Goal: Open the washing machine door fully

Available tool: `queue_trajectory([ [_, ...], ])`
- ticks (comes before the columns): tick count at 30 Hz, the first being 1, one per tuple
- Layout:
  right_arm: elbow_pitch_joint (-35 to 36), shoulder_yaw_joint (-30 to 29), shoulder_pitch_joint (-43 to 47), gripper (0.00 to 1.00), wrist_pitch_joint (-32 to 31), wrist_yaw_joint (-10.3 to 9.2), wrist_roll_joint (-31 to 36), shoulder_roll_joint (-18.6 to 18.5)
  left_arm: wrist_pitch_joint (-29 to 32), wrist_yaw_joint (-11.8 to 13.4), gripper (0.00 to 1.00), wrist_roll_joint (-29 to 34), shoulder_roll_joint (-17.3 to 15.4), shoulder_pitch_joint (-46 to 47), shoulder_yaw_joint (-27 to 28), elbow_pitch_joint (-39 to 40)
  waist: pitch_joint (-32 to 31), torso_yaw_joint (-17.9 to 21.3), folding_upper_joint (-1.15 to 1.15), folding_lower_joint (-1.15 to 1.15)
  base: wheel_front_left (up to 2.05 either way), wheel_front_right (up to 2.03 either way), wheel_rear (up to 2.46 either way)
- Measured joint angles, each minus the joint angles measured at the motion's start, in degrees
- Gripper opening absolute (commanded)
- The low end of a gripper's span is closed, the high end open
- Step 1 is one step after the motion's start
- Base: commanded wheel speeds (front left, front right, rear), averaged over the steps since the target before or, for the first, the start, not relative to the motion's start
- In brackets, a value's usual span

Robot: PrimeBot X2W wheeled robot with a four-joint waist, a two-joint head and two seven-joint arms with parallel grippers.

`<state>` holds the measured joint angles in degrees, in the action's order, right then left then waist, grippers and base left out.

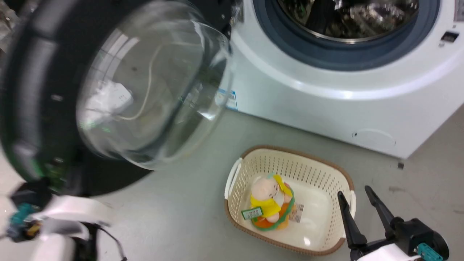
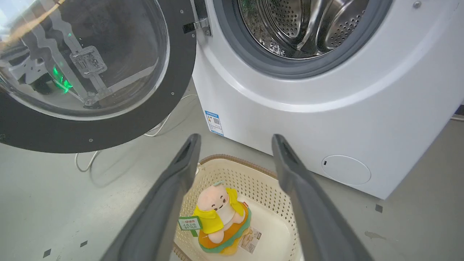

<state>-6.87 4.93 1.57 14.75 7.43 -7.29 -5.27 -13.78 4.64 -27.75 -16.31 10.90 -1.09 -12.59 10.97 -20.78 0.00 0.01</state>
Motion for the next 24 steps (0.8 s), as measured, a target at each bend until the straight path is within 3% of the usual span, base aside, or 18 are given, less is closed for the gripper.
queue_trajectory([
  [14, 1.86, -0.89, -2.35, 1.00, -1.03, 0.01, 2.18, -1.49, -0.89, -3.27, 0.00, -5.21, -7.87, 12.10, 11.33, -13.66, 8.40, 1.44, 0.00, 0.01, 0.00, 0.00, 0.00],
  [24, 1.89, -1.21, -3.33, 1.00, -1.20, 0.01, 2.26, -1.48, -0.90, -6.61, 0.00, -1.41, -7.44, 15.19, 13.88, -17.27, 8.40, 2.10, 0.00, 0.00, 0.00, 0.00, 0.00],
])
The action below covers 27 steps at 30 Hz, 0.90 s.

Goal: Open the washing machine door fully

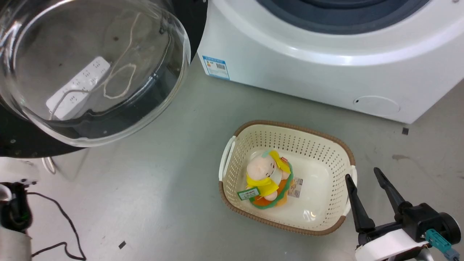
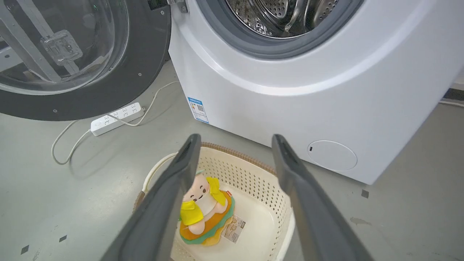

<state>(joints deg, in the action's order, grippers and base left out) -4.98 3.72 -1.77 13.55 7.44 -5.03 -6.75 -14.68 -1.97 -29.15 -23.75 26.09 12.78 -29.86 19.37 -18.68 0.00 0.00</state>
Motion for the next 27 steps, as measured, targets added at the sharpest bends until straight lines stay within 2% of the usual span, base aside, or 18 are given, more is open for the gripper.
queue_trajectory([
  [4, -0.22, -0.30, 0.00, 1.00, 0.57, -0.01, -0.11, 0.57, 0.00, -0.80, 0.00, 3.34, 2.79, -1.14, -0.74, 2.65, -2.23, 0.43, 0.00, 0.00, 0.00, 0.00, 0.00],
  [5, -0.38, -0.56, -0.01, 1.00, 0.91, -0.01, -0.38, 1.29, -0.05, -1.33, 0.00, 5.67, 6.22, -4.00, -2.12, 6.19, -4.44, 1.05, 0.00, -0.01, 0.00, 0.00, 0.00],
  [9, -0.10, -1.89, 0.02, 1.00, 0.98, 0.00, -0.73, 2.13, -0.08, -2.29, 0.00, 8.31, 10.73, -9.23, -4.86, 10.80, -7.64, 2.60, 0.00, -0.02, 0.00, 0.00, 0.00],
  [16, 4.59, -5.27, 0.31, 1.00, 1.20, 0.00, -0.38, 3.23, -0.07, -3.60, 0.00, 9.03, 17.39, -16.46, -8.23, 17.79, -11.85, 7.75, 0.00, -0.02, 0.00, 0.00, 0.00],
  [27, 6.57, -5.05, 3.55, 1.00, 1.19, 0.00, -0.20, 3.57, -0.07, -3.19, 0.00, 16.66, 19.93, -23.24, -13.52, 23.31, -15.55, 16.39, 0.00, -0.01, 0.00, 0.00, 0.00],
])
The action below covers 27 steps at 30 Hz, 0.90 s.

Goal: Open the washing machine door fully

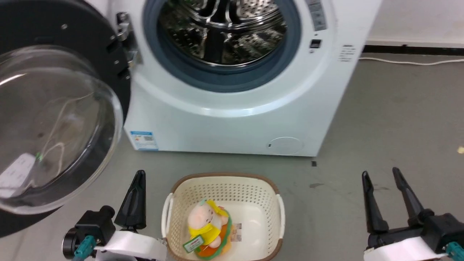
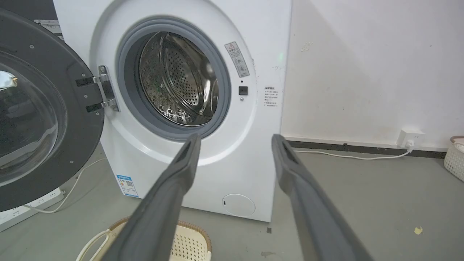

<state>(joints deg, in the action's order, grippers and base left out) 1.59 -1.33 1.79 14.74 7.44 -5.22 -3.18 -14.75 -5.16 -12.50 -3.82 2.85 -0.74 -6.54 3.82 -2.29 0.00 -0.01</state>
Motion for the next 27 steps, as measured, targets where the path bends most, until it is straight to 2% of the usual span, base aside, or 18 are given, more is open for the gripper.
queue_trajectory([
  [1, -0.04, 0.20, 0.21, 1.00, 0.00, -0.01, -0.05, 0.01, 0.00, 0.44, 0.44, 0.35, 0.14, -0.49, -0.08, 0.65, -0.20, 0.63, 0.00, 0.00, 0.00, 0.00, 0.00],
  [2, -0.13, 0.29, 0.36, 1.00, 0.00, 0.00, -0.18, 0.01, 0.00, 1.03, 1.00, 0.88, 0.33, -0.85, -0.18, 1.04, -0.39, 1.21, 0.00, 0.00, 0.00, 0.00, 0.00],
  [10, -1.67, 1.02, 0.55, 1.00, 0.00, 0.00, -1.69, 0.03, 0.00, 2.04, 1.00, 2.46, 0.90, -3.78, -2.49, 1.49, -1.44, 3.79, 0.00, 0.00, 0.00, 0.00, 0.00],
  [27, -3.31, 1.53, 1.31, 1.00, 0.00, 0.00, -0.36, 0.04, 0.00, 2.66, 1.00, 2.77, 0.96, -4.10, -4.44, 0.65, -1.60, 2.61, 0.00, 0.01, 0.00, 0.00, 0.00],
])
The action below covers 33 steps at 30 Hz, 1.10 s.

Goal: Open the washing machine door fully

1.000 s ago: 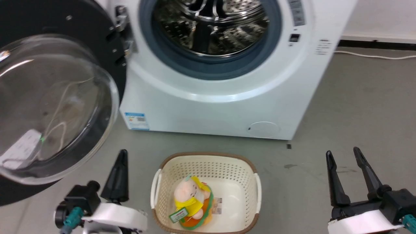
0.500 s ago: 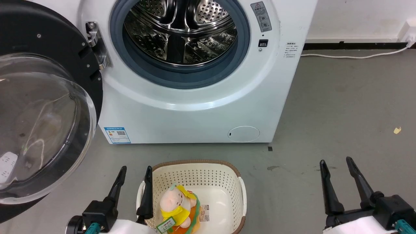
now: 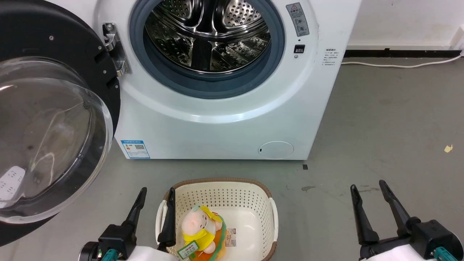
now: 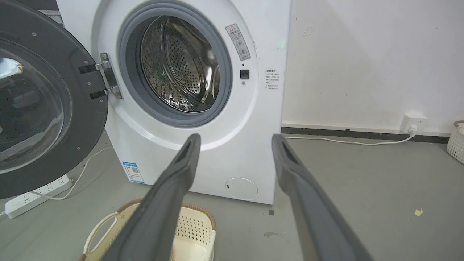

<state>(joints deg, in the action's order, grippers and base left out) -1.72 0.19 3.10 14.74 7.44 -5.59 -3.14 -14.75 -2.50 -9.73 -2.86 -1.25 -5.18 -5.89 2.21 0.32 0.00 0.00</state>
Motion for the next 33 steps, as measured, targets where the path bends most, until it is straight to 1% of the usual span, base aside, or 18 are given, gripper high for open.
queue_trajectory([
  [12, -0.10, -0.15, -0.01, 1.00, 0.00, 0.00, 0.02, 0.00, 0.00, 0.34, 1.00, -0.02, 0.00, 0.01, -0.15, -0.37, -0.08, -0.36, 0.00, 0.00, 0.00, 0.00, 0.00],
  [33, -0.87, -0.07, -0.01, 1.00, 0.00, 0.00, -0.35, 0.00, 0.00, 0.23, 1.00, -0.19, 0.01, 0.02, -0.53, -1.07, -0.20, -0.33, 0.00, 0.00, 0.00, 0.00, 0.00],
])
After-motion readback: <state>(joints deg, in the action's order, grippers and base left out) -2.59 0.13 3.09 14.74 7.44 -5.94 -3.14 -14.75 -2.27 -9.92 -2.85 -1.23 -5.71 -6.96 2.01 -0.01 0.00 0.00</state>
